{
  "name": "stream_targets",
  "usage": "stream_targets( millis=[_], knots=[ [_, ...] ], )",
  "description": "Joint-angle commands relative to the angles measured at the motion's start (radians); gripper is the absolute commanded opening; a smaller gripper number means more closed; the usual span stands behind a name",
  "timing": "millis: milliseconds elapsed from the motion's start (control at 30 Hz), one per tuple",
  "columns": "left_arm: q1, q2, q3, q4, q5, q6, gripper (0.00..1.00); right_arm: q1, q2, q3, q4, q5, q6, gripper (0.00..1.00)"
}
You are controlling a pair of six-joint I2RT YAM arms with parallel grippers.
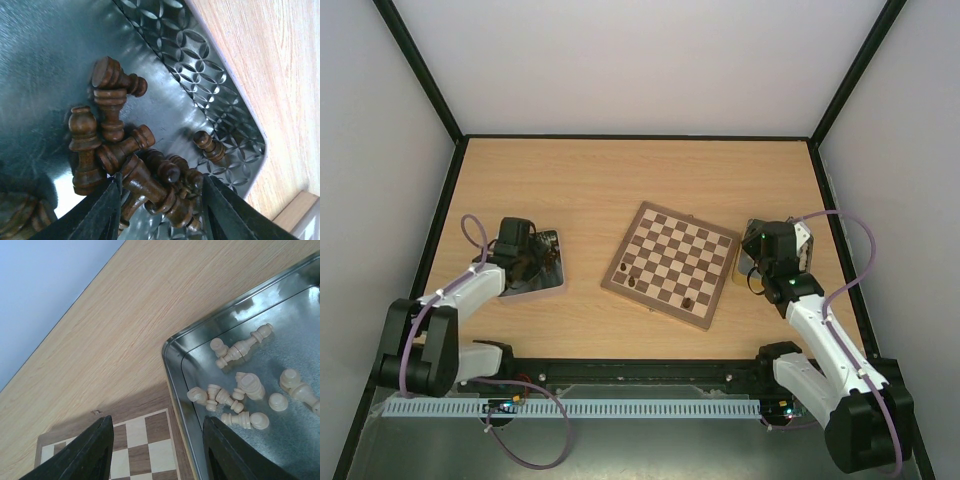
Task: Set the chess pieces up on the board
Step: Pick up the chess piece from the storage box.
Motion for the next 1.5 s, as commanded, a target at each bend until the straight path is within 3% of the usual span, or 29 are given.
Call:
stream_targets(
  millis=[0,333,433,600,733,833,933,1067,1267,1467],
  knots=[
    [0.010,0.025,-0.021,0.077,0.046,-0.078,0.46,0.003,-0.007,-0.010,0.012,0.010,0.008,0.49],
    [0.038,0.111,-0.025,0.110,0.053,-0.063,0.43,0.004,-0.008,-0.006,0.011,0.009,0.010,0.49],
    [0.038,0.131,-0.025,0.114,0.073,-0.051,0.37,0.005,-0.007,-0.007,0.013,0.006,0.010,0.49],
    [0.038,0.105,-0.031,0.083,0.038,-0.023,0.16,0.004,-0.004,-0.003,0.018,-0.003,0.013,0.49],
    [0.037,0.043,-0.028,0.035,-0.016,0.011,0.09,0.005,0.000,0.002,0.021,-0.012,0.014,0.48],
    [0.038,-0.019,-0.020,-0.019,-0.048,0.049,0.09,0.006,0.004,0.009,0.029,-0.033,0.009,0.48],
    [0.038,-0.099,-0.007,-0.062,-0.038,0.089,0.10,0.009,0.012,0.014,0.064,-0.100,-0.022,0.48],
    [0.038,-0.198,0.019,-0.121,0.012,0.110,0.10,0.034,0.061,0.022,0.174,-0.310,-0.077,0.48],
    [0.013,-0.327,0.015,-0.070,0.214,-0.037,0.08,0.231,0.210,0.085,0.366,-0.514,-0.104,0.59],
    [-0.121,-0.381,0.013,0.073,0.233,-0.285,0.08,0.458,0.361,0.192,0.480,-0.541,-0.093,0.72]
  ],
)
